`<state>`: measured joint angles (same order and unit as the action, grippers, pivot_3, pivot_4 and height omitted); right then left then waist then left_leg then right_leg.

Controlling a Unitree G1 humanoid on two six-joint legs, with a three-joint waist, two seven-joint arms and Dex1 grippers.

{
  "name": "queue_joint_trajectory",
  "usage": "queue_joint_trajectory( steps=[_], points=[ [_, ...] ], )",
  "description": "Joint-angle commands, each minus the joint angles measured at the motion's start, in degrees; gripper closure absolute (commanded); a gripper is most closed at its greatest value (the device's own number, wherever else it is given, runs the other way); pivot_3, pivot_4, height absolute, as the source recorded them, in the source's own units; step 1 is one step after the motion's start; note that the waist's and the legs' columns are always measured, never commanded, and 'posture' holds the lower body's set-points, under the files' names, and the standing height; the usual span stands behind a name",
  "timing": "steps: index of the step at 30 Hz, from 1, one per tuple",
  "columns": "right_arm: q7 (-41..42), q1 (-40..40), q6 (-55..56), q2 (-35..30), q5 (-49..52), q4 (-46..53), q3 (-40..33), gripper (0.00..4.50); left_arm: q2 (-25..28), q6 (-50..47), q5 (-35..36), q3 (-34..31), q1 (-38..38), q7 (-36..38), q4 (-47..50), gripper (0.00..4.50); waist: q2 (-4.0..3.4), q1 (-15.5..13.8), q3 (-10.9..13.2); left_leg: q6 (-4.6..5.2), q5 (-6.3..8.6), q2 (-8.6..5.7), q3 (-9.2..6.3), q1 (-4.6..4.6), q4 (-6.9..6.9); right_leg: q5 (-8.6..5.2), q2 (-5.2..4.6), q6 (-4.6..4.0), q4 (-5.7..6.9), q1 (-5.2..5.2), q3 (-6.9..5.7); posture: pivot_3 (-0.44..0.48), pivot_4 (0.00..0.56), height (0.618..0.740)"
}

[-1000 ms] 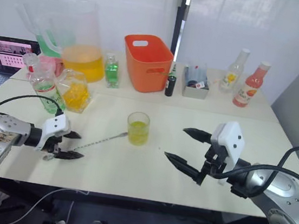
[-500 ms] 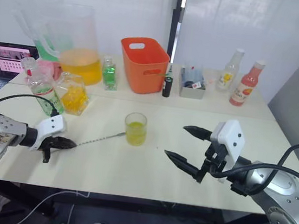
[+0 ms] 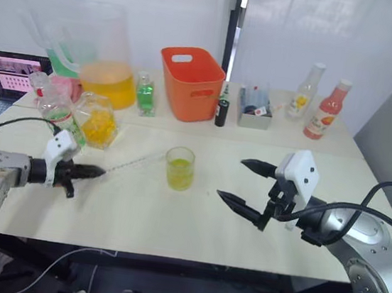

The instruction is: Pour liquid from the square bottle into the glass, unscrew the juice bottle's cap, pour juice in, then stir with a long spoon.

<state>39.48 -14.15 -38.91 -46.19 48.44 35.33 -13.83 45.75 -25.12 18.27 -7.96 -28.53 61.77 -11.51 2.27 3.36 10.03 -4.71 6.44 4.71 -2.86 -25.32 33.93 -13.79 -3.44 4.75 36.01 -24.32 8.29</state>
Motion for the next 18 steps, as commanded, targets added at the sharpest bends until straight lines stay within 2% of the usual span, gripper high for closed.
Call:
queue_joint_trajectory(
  steps=[1,6,10,14,18],
  points=[
    [-3.5,-3.55,-1.8,0.86,2.84,-2.07,-2.67,0.0,-1.55,0.57,2.67,-3.62,-3.46,-4.25,4.12,4.49,0.02,-0.02,0.01,0.01,0.0,-0.01,-0.01,0.0,0.0,0.0,0.0,0.01,0.0,-0.01,0.0,0.0,0.15,0.74],
    [-8.51,-7.64,-4.14,2.6,6.03,-3.38,-3.95,0.0,-4.79,-1.03,6.76,-4.91,-7.8,-7.06,8.53,4.49,0.02,-0.01,0.01,0.03,-0.02,-0.01,-0.01,0.0,-0.02,0.01,0.02,0.02,0.01,0.0,0.0,0.0,0.15,0.74],
    [-17.95,-12.05,-8.3,5.92,9.11,-3.15,-3.18,0.0,-7.31,-3.28,10.13,-4.19,-9.51,-8.24,13.07,4.49,0.02,0.14,0.01,0.04,-0.03,-0.01,-0.02,0.0,-0.02,0.01,0.03,0.04,0.02,0.01,0.01,0.0,0.15,0.74],
    [-33.28,-17.38,-14.66,11.32,21.92,-4.1,-2.86,0.0,-9.67,-5.55,12.31,-2.22,-9.54,-9.74,18.59,4.49,0.02,0.46,0.01,0.05,-0.03,-0.01,-0.05,0.01,-0.02,0.01,0.05,0.04,0.07,0.01,0.01,0.0,0.15,0.74],
    [-45.98,-21.71,-13.85,17.93,36.94,-9.46,-1.24,0.0,-11.57,-7.37,13.34,-0.14,-9.34,-11.4,22.76,4.49,0.02,0.66,0.01,0.09,-0.06,-0.01,-0.09,0.01,-0.02,0.02,0.07,0.03,0.07,0.04,0.02,0.0,0.15,0.74]
  ],
)
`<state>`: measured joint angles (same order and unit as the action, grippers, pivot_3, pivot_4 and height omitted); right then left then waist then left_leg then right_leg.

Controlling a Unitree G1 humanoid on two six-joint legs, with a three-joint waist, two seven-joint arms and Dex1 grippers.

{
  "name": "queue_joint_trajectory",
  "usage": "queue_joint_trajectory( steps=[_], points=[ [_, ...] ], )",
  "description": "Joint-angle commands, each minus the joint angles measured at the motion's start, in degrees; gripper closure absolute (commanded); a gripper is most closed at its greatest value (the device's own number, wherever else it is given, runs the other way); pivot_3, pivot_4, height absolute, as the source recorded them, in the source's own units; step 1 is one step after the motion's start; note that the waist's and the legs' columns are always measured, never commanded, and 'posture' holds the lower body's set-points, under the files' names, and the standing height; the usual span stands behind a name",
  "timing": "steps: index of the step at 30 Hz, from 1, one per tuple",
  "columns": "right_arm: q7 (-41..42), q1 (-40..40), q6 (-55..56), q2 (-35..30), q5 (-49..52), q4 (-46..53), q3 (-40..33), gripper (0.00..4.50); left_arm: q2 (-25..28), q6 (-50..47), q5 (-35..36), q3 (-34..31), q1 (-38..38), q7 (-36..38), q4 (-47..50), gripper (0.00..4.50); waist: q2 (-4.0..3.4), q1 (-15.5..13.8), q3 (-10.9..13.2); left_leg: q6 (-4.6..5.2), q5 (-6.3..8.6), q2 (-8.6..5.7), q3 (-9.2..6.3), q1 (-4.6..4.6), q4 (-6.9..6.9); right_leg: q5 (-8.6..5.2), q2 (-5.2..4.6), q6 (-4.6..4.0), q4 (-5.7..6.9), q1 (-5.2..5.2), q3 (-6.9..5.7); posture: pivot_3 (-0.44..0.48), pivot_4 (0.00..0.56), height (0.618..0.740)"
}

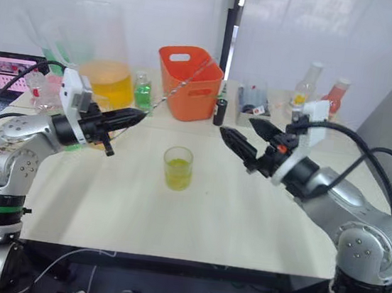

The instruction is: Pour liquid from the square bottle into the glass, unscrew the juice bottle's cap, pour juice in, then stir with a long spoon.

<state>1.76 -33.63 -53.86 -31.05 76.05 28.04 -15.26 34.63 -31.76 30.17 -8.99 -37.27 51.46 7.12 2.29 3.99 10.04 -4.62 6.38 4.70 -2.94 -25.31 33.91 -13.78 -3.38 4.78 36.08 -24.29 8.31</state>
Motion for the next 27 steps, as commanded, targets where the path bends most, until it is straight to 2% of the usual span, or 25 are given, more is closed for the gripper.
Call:
queue_joint_trajectory(
  steps=[1,6,13,14,18,27],
  points=[
    [-11.37,-2.56,2.1,4.9,10.89,-3.34,0.78,0.0,-0.86,-1.13,1.7,1.29,-0.43,-1.46,4.91,4.49,0.0,0.02,0.0,0.01,-0.01,0.0,0.0,0.0,0.0,0.0,0.0,0.0,0.01,0.0,0.01,0.0,0.15,0.74],
    [-22.02,-4.41,7.1,12.81,15.2,-6.71,2.43,0.0,-1.53,-1.43,1.57,3.18,0.7,-2.38,7.03,4.49,-0.01,0.04,0.0,0.03,-0.02,0.0,-0.03,-0.02,-0.01,0.0,0.03,0.0,0.0,0.0,0.04,0.0,0.15,0.74],
    [-26.33,-7.33,11.06,17.29,15.51,-8.3,4.02,0.0,-1.83,-1.01,1.05,4.38,0.87,-3.69,7.26,4.49,-0.02,0.04,0.0,0.05,-0.03,0.0,-0.06,-0.08,-0.02,0.0,0.06,0.01,0.01,-0.03,0.03,0.0,0.15,0.74],
    [-26.63,-7.38,11.29,17.53,15.46,-8.54,4.12,0.54,-1.97,-0.95,0.92,4.65,0.95,-3.97,7.39,4.5,-0.03,0.03,0.0,0.05,-0.03,0.0,-0.06,-0.08,-0.02,0.0,0.06,0.01,0.0,-0.03,0.03,0.0,0.15,0.74],
    [-27.17,-7.37,11.49,17.54,15.54,-8.92,4.73,1.83,-2.53,-1.25,1.18,4.85,1.1,-4.97,7.85,4.5,-0.03,-0.01,0.01,0.05,-0.03,0.0,-0.06,-0.13,-0.01,0.0,0.06,0.01,-0.02,-0.04,0.03,0.0,0.15,0.74],
    [-26.98,-7.62,12.62,18.24,13.96,-10.03,5.38,1.83,-3.05,-1.78,1.59,5.44,1.61,-5.59,8.7,4.5,-0.03,0.01,0.0,0.05,-0.03,0.0,-0.07,-0.13,-0.03,0.0,0.07,0.01,-0.01,-0.06,0.02,0.0,0.15,0.74]
  ],
)
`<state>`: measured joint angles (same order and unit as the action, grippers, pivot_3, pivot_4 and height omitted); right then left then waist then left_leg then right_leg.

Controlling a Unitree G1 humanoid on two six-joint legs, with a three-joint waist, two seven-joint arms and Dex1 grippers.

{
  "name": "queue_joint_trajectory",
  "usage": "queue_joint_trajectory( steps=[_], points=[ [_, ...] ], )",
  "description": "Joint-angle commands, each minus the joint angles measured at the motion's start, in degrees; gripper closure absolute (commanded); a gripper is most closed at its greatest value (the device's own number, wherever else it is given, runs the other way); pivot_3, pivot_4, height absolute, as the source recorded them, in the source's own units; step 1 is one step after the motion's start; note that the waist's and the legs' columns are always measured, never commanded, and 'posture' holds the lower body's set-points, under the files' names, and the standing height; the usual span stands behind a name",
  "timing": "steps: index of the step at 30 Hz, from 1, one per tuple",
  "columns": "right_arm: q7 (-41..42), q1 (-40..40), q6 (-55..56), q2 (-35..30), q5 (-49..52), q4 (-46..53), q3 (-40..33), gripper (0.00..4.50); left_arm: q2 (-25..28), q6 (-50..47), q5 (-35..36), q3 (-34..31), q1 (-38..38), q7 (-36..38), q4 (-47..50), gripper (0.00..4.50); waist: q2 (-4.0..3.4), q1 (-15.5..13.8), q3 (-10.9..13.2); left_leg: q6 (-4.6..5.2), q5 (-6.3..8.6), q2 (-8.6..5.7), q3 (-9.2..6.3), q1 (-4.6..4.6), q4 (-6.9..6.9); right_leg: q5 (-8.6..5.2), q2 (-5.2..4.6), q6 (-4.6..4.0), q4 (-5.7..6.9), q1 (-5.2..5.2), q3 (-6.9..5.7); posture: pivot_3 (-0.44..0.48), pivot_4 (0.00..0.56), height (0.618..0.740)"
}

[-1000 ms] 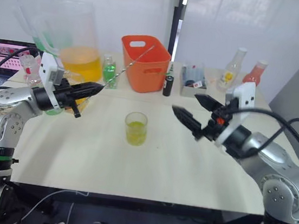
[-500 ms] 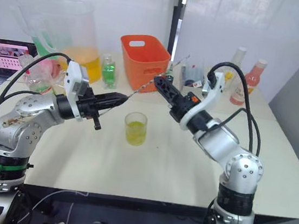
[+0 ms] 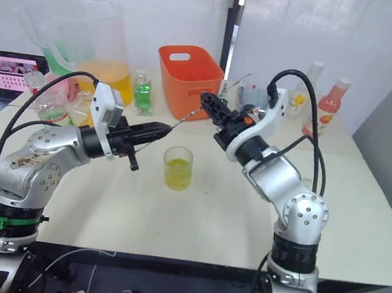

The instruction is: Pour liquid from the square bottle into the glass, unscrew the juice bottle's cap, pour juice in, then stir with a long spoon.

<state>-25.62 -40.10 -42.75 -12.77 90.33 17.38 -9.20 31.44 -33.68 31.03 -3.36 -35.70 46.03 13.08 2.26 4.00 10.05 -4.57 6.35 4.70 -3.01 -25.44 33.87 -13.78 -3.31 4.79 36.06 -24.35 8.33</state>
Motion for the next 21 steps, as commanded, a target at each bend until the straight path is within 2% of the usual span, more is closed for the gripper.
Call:
queue_joint_trajectory(
  steps=[1,7,15,21],
  points=[
    [0.52,-1.17,1.47,-0.17,-0.47,0.55,-0.69,1.83,0.24,0.08,0.62,0.02,0.41,-0.16,3.01,4.5,0.0,0.01,0.0,0.0,0.0,0.0,0.01,0.0,0.0,0.0,0.0,0.0,0.0,0.0,0.0,0.0,0.15,0.74],
    [1.09,-0.9,1.7,0.28,-1.21,0.26,-0.21,1.83,0.08,-0.39,0.93,0.23,1.94,-0.55,4.37,4.5,0.0,0.01,0.0,0.0,0.0,0.0,0.0,-0.01,-0.01,0.0,0.0,0.0,-0.01,-0.02,0.0,0.0,0.15,0.74],
    [1.63,-0.29,1.78,0.97,-3.04,0.04,0.2,4.34,-0.1,-0.07,0.65,0.34,1.61,-0.81,3.59,4.5,0.0,0.01,0.0,0.0,0.0,0.0,0.01,-0.02,-0.02,0.0,0.0,0.0,-0.03,-0.02,0.0,0.0,0.15,0.74],
    [1.72,-0.1,1.89,0.67,-5.06,0.42,-0.04,4.44,-0.1,-0.27,1.04,0.38,1.88,-0.59,3.62,4.5,-0.01,0.01,0.01,0.0,0.0,0.0,0.0,-0.05,-0.02,0.0,0.0,0.0,-0.04,-0.05,0.0,0.0,0.15,0.74]
  ],
)
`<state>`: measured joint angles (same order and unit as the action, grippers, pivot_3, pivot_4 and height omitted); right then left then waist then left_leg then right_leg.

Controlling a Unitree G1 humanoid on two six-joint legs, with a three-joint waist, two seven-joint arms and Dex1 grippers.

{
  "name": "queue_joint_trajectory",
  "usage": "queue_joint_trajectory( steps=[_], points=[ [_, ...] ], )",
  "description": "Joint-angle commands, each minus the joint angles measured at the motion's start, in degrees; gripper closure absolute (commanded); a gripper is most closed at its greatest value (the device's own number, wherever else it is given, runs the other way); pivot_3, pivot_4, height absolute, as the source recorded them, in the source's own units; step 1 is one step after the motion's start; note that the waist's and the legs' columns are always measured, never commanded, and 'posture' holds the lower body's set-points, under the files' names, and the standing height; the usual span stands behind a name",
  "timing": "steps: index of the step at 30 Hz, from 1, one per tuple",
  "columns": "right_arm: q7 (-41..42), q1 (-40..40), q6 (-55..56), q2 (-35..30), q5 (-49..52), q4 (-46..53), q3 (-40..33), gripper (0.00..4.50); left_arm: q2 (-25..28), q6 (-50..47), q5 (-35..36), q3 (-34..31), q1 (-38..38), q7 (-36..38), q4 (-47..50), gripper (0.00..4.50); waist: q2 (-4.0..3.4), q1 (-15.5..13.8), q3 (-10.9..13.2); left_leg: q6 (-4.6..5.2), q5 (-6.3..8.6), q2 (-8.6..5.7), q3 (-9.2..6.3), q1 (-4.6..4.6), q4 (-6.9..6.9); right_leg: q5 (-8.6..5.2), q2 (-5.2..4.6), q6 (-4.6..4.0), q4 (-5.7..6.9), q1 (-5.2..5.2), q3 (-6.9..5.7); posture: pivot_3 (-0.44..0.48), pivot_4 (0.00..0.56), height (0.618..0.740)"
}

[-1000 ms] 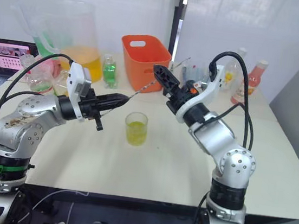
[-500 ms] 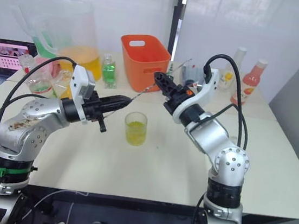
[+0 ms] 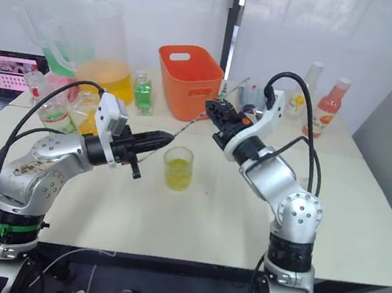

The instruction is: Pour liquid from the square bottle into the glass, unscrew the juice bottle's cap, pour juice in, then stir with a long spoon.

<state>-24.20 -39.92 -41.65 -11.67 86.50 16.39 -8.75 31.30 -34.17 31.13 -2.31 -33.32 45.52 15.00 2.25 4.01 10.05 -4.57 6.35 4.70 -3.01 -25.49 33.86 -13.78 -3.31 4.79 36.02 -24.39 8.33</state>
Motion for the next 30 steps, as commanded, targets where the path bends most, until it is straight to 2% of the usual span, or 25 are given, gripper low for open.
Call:
queue_joint_trajectory(
  steps=[1,6,10,16,20,24,30],
  points=[
    [0.45,-0.27,0.78,-0.56,-1.57,1.45,-0.55,4.44,0.07,0.11,1.04,-0.7,-0.43,-0.01,1.68,4.5,0.0,0.0,0.0,0.0,0.0,0.0,0.0,0.0,0.0,0.0,0.0,0.0,0.0,0.0,0.0,0.0,0.15,0.74],
    [1.51,-0.28,0.71,-1.69,-2.92,1.26,-1.39,4.44,0.93,-0.18,1.25,-1.7,-0.77,0.51,0.48,4.5,0.0,0.0,0.0,0.0,0.0,0.0,0.0,0.0,-0.01,0.0,0.0,0.0,-0.01,-0.01,0.0,0.0,0.15,0.74],
    [3.77,-0.57,0.27,-3.69,-4.04,1.08,-1.71,4.5,2.31,0.03,3.09,-4.38,-1.03,2.03,-0.53,3.25,-0.01,-0.01,0.01,0.0,0.0,0.0,0.01,-0.04,-0.01,0.0,0.0,0.0,-0.04,-0.05,0.0,0.0,0.15,0.74],
    [11.0,-3.41,-1.29,-8.94,-6.49,0.0,-2.29,4.5,7.98,-0.49,5.55,-9.42,0.78,6.43,-2.72,1.29,-0.02,0.14,0.01,0.0,0.0,0.01,0.04,-0.06,-0.07,-0.01,0.0,-0.02,-0.04,-0.12,0.01,0.0,0.15,0.74],
    [24.07,-10.05,-2.86,-15.3,-15.24,-3.66,1.7,4.5,14.97,0.6,6.42,-13.09,5.93,14.24,-5.78,0.02,-0.08,0.42,0.05,0.0,0.0,0.02,0.09,-0.06,-0.13,-0.03,-0.02,-0.06,-0.04,-0.21,0.02,0.0,0.15,0.74],
    [32.85,-15.15,-3.76,-18.0,-23.98,-7.07,6.98,4.5,18.36,3.34,6.03,-15.21,9.81,18.39,-7.91,0.02,-0.09,0.34,0.06,0.0,0.01,0.08,0.14,-0.08,-0.24,-0.06,-0.01,-0.14,-0.01,-0.41,0.0,0.0,0.15,0.74],
    [40.37,-17.58,-5.02,-17.53,-30.98,-8.48,9.87,4.5,17.28,3.05,7.11,-17.32,14.64,16.57,-5.79,0.02,-0.08,-0.28,0.06,0.0,0.01,0.08,0.13,-0.71,-0.15,-0.04,-0.04,-0.16,0.0,-0.88,-0.05,0.0,0.15,0.74]
  ],
)
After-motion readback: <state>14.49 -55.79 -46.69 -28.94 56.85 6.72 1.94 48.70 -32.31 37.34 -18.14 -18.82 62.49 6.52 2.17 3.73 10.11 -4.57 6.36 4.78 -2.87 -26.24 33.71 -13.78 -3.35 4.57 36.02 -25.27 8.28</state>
